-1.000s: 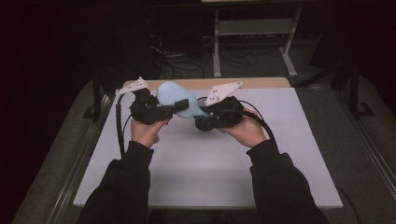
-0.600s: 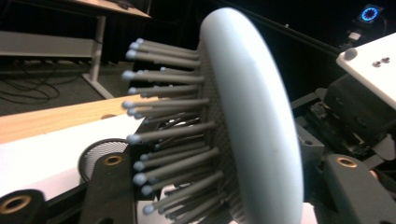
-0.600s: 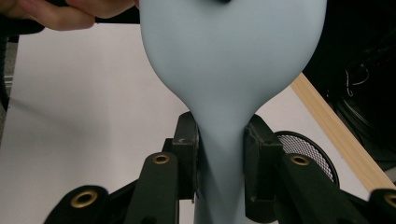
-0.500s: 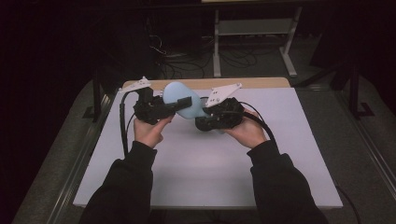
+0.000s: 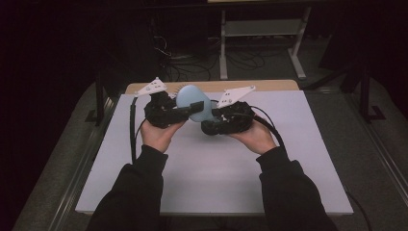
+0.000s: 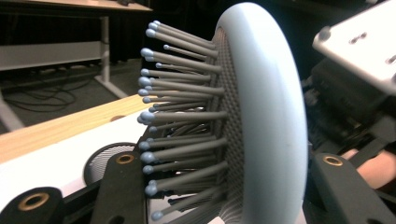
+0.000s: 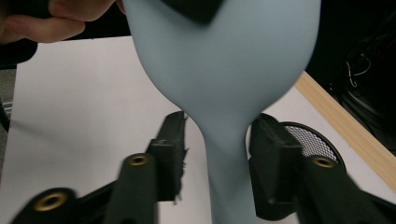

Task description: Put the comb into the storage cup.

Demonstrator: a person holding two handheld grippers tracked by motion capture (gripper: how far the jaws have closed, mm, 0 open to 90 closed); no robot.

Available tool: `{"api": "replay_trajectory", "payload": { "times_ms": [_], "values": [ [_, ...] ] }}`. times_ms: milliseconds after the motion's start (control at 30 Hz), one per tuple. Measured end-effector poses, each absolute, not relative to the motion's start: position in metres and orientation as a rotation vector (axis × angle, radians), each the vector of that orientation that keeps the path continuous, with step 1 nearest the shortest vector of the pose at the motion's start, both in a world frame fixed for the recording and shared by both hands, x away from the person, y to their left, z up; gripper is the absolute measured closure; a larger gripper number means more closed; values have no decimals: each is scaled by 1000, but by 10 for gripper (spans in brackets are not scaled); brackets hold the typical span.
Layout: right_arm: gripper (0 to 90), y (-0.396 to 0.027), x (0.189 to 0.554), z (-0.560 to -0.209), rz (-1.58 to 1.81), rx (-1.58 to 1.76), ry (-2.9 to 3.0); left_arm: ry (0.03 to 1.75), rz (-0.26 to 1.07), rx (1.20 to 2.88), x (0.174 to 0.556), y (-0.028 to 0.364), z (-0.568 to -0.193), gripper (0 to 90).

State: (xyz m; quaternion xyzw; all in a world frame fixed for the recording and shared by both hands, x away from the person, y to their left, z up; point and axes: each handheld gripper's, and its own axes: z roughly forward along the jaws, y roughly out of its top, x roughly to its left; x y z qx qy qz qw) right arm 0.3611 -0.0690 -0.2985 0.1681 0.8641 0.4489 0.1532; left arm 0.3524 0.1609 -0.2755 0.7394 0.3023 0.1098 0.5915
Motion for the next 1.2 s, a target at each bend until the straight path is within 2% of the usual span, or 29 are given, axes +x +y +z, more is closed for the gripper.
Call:
{"api": "replay_trajectory", "payload": {
  "times_ms": [133,233,367,433,567,1200],
  "values": [
    [376,-69,363,-301,1271,506,2506,693,253,1743,354,157,-277,507],
    [246,-70,367,-305,1292,561,2531,687,257,1756,354,155,-278,507],
    [136,-75,369,-309,1331,612,2512,684,272,1765,355,154,-277,507],
    [123,-78,369,-310,1348,629,2505,686,278,1762,355,154,-276,507],
    [0,-82,369,-311,1338,665,2487,679,284,1760,356,154,-273,507],
    [0,-108,367,-321,1324,741,2469,659,327,1756,363,151,-255,508]
  ]
}}
